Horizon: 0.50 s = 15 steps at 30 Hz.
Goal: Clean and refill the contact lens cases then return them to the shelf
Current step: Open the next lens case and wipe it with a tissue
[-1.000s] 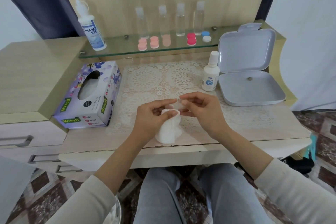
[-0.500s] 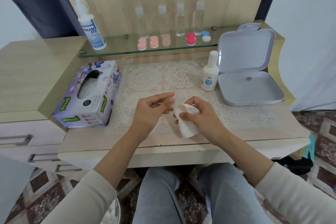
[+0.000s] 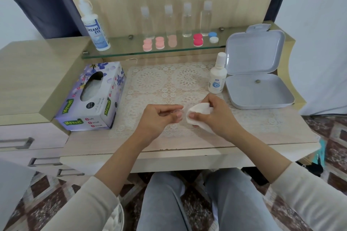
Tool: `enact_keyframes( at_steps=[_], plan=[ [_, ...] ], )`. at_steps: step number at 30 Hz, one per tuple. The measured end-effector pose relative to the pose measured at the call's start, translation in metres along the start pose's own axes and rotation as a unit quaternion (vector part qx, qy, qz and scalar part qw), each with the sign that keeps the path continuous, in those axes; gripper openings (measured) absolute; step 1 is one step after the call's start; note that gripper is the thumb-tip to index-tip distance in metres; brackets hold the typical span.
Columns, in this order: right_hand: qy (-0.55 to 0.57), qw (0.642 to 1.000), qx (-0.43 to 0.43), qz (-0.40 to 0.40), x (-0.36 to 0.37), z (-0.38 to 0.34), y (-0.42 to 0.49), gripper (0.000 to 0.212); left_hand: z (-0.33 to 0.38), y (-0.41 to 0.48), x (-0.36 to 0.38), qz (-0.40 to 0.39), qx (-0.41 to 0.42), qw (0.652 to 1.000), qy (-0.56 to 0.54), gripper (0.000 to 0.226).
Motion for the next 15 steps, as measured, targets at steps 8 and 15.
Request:
enact_keyframes(
  at_steps=[8, 15],
  plan=[
    [0.049, 0.999, 0.001, -0.006, 0.0028, 0.0022, 0.0026, 0.027, 0.0026, -0.0012, 0.0019, -0.005, 0.002, 0.999, 0.051, 0.023],
    [0.103, 0.993, -0.011, -0.053, 0.0009, -0.0004, -0.0008, 0.003, 0.0021, 0.0003, -0.0037, 0.001, -0.004, 1.000, 0.024, 0.020]
  ],
)
Point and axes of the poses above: each hand's wrist, its own y-axis towards the middle knuckle, its own x-axis out of the palm, z = x × y, the point moved 3 cm from there along y, towards the middle knuckle, and after that the axes turned 7 degrees about -z, right-handed, at the moved point
